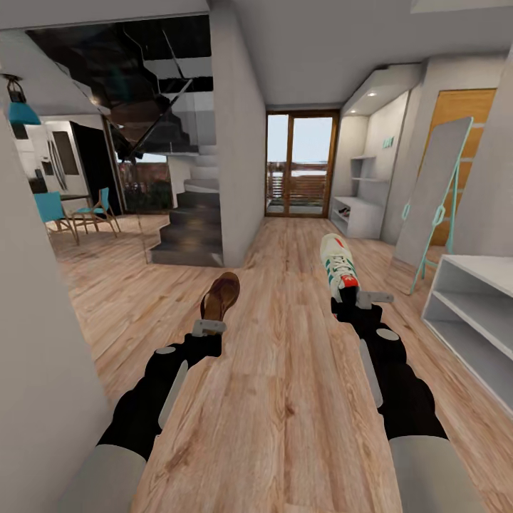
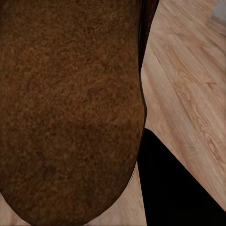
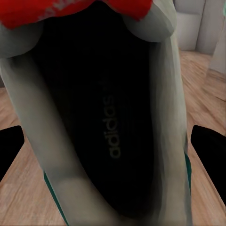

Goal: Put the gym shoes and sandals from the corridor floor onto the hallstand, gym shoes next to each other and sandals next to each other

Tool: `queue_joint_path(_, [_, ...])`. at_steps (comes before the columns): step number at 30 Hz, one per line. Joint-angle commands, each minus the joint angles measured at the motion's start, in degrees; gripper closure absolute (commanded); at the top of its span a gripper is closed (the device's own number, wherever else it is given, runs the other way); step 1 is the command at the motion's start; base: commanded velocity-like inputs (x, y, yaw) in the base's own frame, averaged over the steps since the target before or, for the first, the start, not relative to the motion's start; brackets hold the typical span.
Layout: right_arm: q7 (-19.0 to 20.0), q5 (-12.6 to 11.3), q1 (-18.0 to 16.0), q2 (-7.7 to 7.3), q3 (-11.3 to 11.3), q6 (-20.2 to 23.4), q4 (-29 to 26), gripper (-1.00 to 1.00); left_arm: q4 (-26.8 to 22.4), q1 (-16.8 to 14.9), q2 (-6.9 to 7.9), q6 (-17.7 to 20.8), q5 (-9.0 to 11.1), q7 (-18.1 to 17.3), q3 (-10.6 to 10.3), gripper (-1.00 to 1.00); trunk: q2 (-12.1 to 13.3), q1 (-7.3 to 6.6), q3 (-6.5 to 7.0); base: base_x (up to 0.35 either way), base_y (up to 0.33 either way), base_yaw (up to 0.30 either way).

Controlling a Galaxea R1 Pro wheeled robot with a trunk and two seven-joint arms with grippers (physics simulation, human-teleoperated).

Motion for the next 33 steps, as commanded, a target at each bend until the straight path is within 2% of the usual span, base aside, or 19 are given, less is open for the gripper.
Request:
queue_joint_path(1, [0.0,0.5,-0.1,0.04,-0.1,0.3,-0.1,1.0,-0.1,0.0,-0.01,0.3,-0.1,-0.3,0.0,1.0,0.0,0.02,-0.06,0.347,0.0,-0.01])
queue_joint_path(14, [0.0,0.5,0.0,0.04,0.0,0.3,0.0,1.0,-0.1,0.0,-0.01,0.3,-0.1,-0.3,0.0,1.0,0.0,0.02,-0.06,0.347,0.0,-0.007])
queue_joint_path(26, [0.0,0.5,0.0,0.04,0.0,0.3,0.1,1.0,-0.1,0.0,-0.01,0.3,-0.1,-0.4,0.0,1.0,0.0,0.02,-0.06,0.347,0.0,-0.219])
queue_joint_path(33, [0.0,0.5,0.0,0.04,0.0,0.3,0.1,1.0,-0.1,0.0,-0.01,0.4,-0.1,-0.4,0.0,1.0,0.0,0.02,-0.06,0.347,0.0,-0.058])
